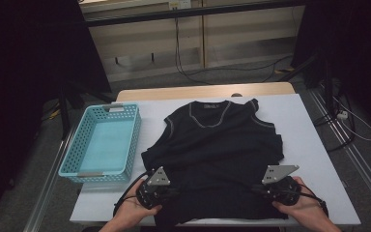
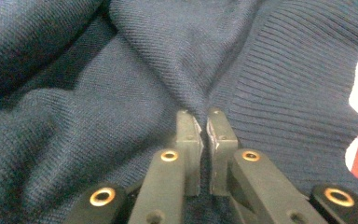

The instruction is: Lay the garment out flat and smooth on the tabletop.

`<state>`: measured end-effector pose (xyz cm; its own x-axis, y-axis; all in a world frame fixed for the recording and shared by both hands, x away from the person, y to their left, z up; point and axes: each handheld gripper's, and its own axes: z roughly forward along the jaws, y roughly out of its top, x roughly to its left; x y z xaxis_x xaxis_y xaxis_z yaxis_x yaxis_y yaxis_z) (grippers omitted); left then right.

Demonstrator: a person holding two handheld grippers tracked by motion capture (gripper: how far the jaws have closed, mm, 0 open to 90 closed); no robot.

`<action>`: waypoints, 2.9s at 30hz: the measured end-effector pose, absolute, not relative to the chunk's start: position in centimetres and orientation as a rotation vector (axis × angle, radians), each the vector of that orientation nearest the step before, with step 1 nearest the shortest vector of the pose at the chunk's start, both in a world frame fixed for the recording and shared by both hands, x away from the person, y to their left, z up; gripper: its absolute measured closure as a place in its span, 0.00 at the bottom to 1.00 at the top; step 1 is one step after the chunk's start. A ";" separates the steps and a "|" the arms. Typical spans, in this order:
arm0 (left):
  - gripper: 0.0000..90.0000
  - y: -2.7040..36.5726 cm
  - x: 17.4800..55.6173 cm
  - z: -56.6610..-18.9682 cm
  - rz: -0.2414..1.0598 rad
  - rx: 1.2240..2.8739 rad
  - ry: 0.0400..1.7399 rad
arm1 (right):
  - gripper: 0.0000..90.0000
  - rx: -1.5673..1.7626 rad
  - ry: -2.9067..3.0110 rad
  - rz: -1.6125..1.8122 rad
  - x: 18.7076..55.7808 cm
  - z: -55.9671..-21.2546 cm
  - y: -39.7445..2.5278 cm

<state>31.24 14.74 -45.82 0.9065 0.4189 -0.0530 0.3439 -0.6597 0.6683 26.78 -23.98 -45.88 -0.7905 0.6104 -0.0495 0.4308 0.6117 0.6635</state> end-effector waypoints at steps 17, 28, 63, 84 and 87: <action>0.80 16.5 29.8 -44.9 0.110 2.339 0.560 | 0.86 0.800 2.597 0.999 24.8 -45.3 -23.6; 0.57 14.9 31.9 -43.9 0.185 2.261 0.602 | 0.60 0.876 2.490 1.059 27.4 -44.1 -23.0; 0.96 11.8 30.6 -45.7 0.109 2.370 0.433 | 0.97 0.774 2.645 0.998 25.3 -45.7 -20.1; 0.96 13.9 28.6 -44.6 0.013 2.339 0.428 | 0.61 0.785 2.590 1.103 23.3 -44.7 -20.9; 0.80 14.2 29.3 -44.3 0.067 2.318 0.480 | 0.58 0.806 2.553 1.136 23.7 -44.3 -21.5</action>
